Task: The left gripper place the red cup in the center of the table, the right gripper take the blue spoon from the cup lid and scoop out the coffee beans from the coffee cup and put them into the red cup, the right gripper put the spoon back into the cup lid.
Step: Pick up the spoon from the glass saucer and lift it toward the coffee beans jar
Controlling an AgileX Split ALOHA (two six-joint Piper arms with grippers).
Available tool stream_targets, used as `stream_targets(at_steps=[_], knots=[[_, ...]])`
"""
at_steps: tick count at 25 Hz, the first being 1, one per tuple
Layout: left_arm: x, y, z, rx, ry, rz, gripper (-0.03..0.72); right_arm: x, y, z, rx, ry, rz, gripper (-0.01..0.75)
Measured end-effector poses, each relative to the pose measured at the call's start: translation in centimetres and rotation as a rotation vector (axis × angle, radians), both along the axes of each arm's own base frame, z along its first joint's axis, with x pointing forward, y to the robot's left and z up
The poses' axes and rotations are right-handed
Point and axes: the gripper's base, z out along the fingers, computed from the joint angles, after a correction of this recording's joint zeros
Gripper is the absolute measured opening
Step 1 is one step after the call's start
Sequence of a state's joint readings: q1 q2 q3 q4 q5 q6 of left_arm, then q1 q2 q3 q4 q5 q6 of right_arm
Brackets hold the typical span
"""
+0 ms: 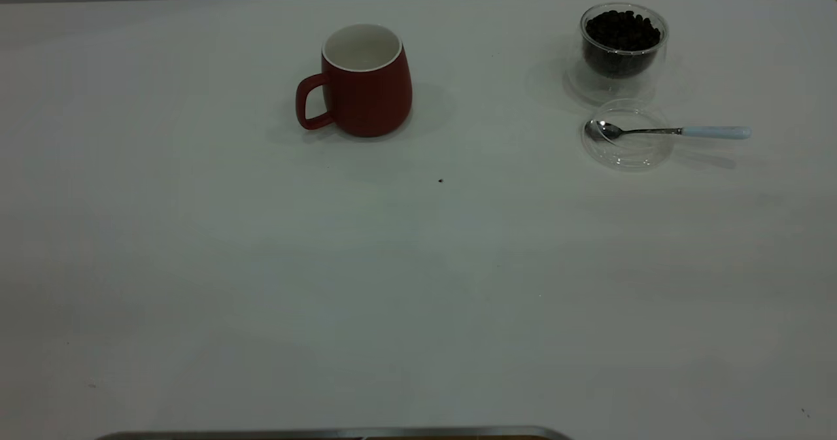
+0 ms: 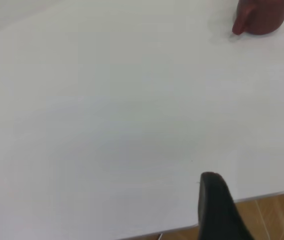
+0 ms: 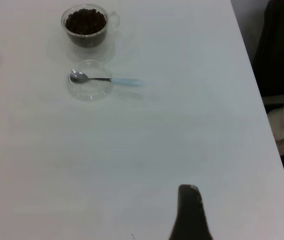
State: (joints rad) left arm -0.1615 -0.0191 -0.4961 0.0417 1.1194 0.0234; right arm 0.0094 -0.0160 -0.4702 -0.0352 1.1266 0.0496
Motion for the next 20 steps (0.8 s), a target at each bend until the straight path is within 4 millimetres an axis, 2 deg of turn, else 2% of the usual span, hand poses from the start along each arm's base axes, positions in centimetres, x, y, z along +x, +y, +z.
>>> stream_targets(at_steps=[8, 16, 20], knots=[[0.00, -0.01, -0.01, 0.000, 0.001, 0.005, 0.444, 0.00, 0.00, 0.00, 0.000, 0.000, 0.000, 0.591], [-0.12, -0.29, -0.02, 0.005, 0.000, 0.175, 0.444, 0.00, 0.00, 0.00, 0.000, 0.000, 0.000, 0.591], [-0.13, -0.30, -0.02, 0.006, 0.001, 0.185, 0.444, 0.00, 0.00, 0.00, 0.000, 0.000, 0.000, 0.591]])
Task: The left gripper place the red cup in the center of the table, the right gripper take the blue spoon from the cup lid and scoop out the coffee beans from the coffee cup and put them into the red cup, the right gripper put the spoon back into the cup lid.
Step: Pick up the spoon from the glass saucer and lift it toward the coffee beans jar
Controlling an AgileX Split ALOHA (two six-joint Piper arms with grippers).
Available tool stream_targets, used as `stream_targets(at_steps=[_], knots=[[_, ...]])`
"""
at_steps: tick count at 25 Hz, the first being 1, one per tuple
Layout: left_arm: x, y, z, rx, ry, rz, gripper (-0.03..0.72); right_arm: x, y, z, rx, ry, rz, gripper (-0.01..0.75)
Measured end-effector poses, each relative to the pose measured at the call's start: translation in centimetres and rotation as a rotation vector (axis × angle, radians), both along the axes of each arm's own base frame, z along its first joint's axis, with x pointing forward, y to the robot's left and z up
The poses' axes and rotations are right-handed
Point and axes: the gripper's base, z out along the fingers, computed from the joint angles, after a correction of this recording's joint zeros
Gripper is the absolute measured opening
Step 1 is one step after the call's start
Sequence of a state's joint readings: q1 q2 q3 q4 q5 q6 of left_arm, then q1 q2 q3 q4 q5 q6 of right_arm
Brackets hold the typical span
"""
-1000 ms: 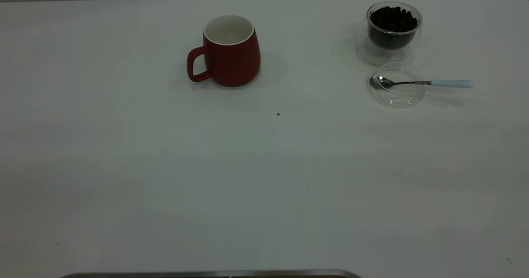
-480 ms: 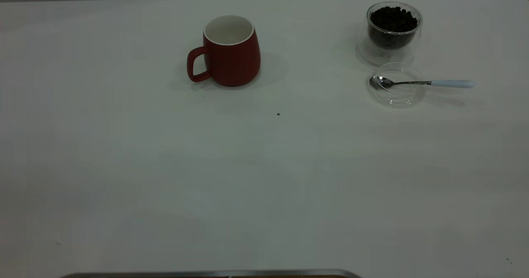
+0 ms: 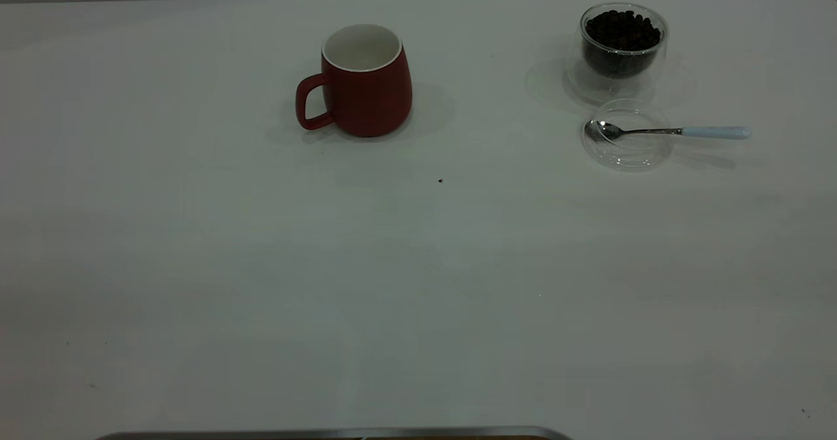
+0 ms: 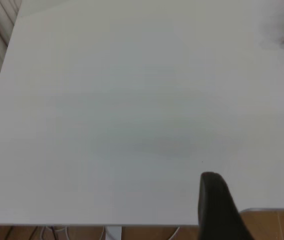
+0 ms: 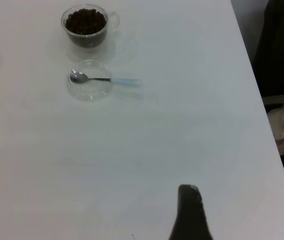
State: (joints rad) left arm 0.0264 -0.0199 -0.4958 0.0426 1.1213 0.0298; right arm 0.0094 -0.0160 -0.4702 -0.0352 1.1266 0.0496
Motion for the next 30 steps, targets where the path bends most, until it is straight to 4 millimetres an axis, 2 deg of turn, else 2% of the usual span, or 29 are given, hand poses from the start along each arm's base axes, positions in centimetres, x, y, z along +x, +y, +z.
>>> stream_targets(at_steps=[25, 30], knots=[[0.06, 0.06, -0.34, -0.003, 0.019, -0.035, 0.444, 0.00, 0.00, 0.00, 0.001, 0.000, -0.001, 0.591], [0.06, 0.06, -0.34, -0.003, 0.019, -0.035, 0.444, 0.00, -0.01, 0.00, 0.001, 0.000, -0.002, 0.565]])
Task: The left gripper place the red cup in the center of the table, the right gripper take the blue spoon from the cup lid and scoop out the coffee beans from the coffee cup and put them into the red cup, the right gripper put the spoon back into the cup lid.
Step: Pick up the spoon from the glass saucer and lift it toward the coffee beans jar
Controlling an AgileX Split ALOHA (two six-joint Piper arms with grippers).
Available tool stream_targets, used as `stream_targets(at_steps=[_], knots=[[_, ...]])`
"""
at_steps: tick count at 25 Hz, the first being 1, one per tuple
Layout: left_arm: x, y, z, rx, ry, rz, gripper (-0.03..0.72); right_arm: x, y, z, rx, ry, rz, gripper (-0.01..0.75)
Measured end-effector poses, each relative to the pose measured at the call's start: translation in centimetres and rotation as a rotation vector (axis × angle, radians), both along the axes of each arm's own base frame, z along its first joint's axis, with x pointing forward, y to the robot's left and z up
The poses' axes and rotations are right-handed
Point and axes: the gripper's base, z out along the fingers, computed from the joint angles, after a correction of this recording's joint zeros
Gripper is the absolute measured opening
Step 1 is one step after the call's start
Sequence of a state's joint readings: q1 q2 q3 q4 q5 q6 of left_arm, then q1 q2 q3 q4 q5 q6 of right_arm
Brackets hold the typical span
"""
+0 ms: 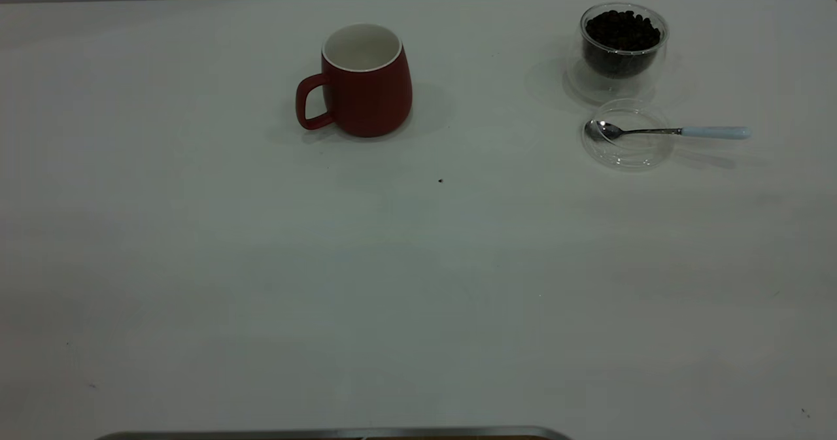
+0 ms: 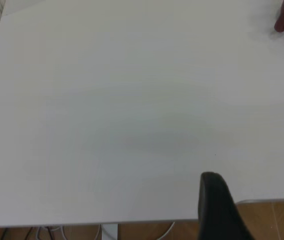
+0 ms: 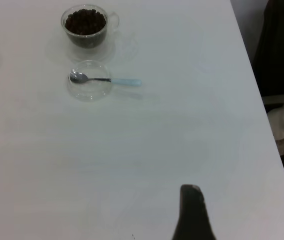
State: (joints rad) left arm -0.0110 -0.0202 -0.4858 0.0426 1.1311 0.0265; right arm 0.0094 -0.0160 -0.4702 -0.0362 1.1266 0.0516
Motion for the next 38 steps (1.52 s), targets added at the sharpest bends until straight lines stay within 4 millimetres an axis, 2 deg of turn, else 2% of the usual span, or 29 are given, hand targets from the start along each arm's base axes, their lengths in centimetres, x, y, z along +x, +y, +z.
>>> stream_targets(at_steps=[3, 6, 9, 14, 19, 24, 33, 38], knots=[[0.0, 0.0, 0.0, -0.001, 0.000, 0.000, 0.444, 0.3, 0.4, 0.9, 0.071, -0.036, 0.008, 0.553], [0.0, 0.0, 0.0, -0.001, 0.000, 0.000, 0.444, 2.2, 1.5, 3.3, 0.212, -0.114, 0.071, 0.550], [0.0, 0.0, 0.0, -0.001, 0.000, 0.000, 0.444, 5.4, 2.0, 4.5, 0.248, -0.128, 0.114, 0.550], [0.0, 0.0, 0.0, -0.001, 0.000, 0.000, 0.444, 12.0, 2.5, 3.7, 0.237, -0.030, 0.167, 0.582], [0.0, 0.0, 0.0, -0.001, 0.000, 0.000, 0.444, 18.1, 3.3, 0.8, 0.355, 0.092, 0.176, 0.596], [0.0, 0.0, 0.0, -0.001, 0.000, 0.000, 0.444, 22.8, 3.5, -3.8, 0.429, 0.215, 0.141, 0.586], [0.0, 0.0, 0.0, 0.001, 0.000, -0.002, 0.444, 27.1, 2.8, -11.7, 0.473, 0.373, 0.043, 0.584], [0.0, 0.0, 0.0, 0.001, 0.000, -0.002, 0.444, 28.9, -1.3, -15.3, 0.674, 0.424, -0.018, 0.583]])
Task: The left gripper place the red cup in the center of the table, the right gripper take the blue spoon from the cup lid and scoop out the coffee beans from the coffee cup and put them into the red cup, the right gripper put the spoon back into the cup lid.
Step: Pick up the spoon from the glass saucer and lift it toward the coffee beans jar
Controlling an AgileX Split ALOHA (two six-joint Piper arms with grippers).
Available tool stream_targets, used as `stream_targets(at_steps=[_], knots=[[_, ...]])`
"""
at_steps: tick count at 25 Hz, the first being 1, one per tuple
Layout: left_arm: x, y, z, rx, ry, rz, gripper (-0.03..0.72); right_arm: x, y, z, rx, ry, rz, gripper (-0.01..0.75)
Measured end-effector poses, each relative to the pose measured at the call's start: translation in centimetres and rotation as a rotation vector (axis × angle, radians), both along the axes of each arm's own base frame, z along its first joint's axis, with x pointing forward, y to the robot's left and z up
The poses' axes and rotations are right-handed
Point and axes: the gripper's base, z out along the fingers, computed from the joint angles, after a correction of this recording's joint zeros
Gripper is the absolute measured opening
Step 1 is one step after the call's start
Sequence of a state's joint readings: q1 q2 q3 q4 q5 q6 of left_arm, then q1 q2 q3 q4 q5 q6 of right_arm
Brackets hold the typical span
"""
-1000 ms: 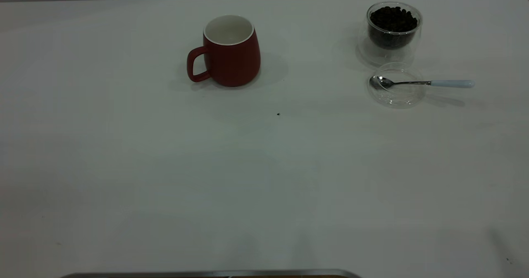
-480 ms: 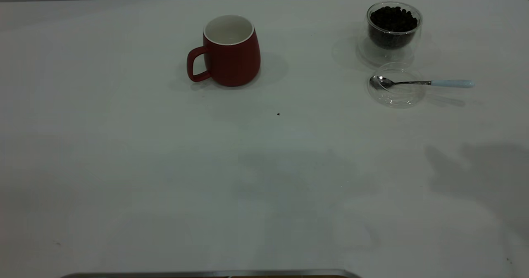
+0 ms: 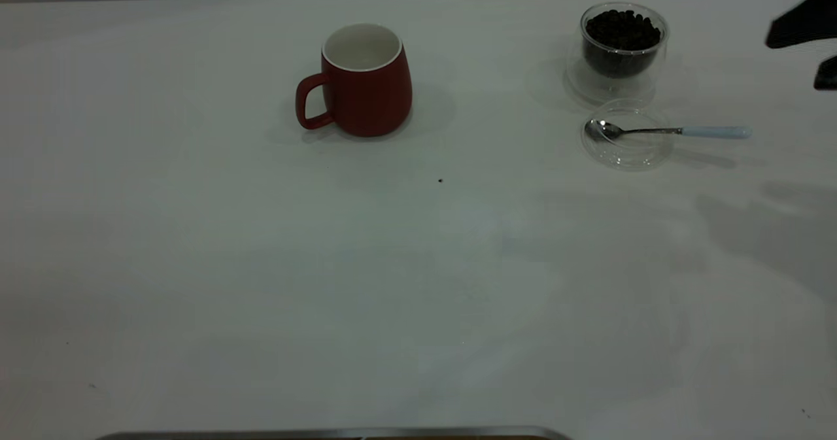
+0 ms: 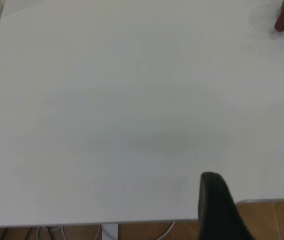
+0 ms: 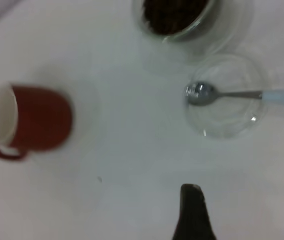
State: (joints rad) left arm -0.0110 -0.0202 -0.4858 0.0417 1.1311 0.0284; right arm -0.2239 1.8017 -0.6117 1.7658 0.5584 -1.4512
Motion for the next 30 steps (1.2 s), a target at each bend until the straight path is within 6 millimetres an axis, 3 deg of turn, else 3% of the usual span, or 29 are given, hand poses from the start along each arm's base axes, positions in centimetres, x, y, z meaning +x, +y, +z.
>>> stream_targets(at_steps=[4, 10, 15, 24, 30], knots=[[0.0, 0.0, 0.0, 0.000, 0.000, 0.000, 0.444, 1.1, -2.7, -2.5, 0.150, 0.016, -0.057, 0.583], [0.0, 0.0, 0.0, 0.000, 0.000, 0.000, 0.444, 1.0, -2.9, -6.5, 0.214, 0.062, -0.002, 0.583], [0.0, 0.0, 0.0, 0.000, 0.000, 0.000, 0.444, 2.2, -4.0, -9.5, 0.261, 0.077, -0.011, 0.582], [0.0, 0.0, 0.0, -0.002, 0.000, 0.002, 0.444, 6.2, -5.8, -12.2, 0.276, 0.045, 0.095, 0.582], [0.0, 0.0, 0.0, -0.002, 0.000, 0.001, 0.444, 7.7, -6.4, -13.5, 0.279, 0.065, 0.115, 0.582]])
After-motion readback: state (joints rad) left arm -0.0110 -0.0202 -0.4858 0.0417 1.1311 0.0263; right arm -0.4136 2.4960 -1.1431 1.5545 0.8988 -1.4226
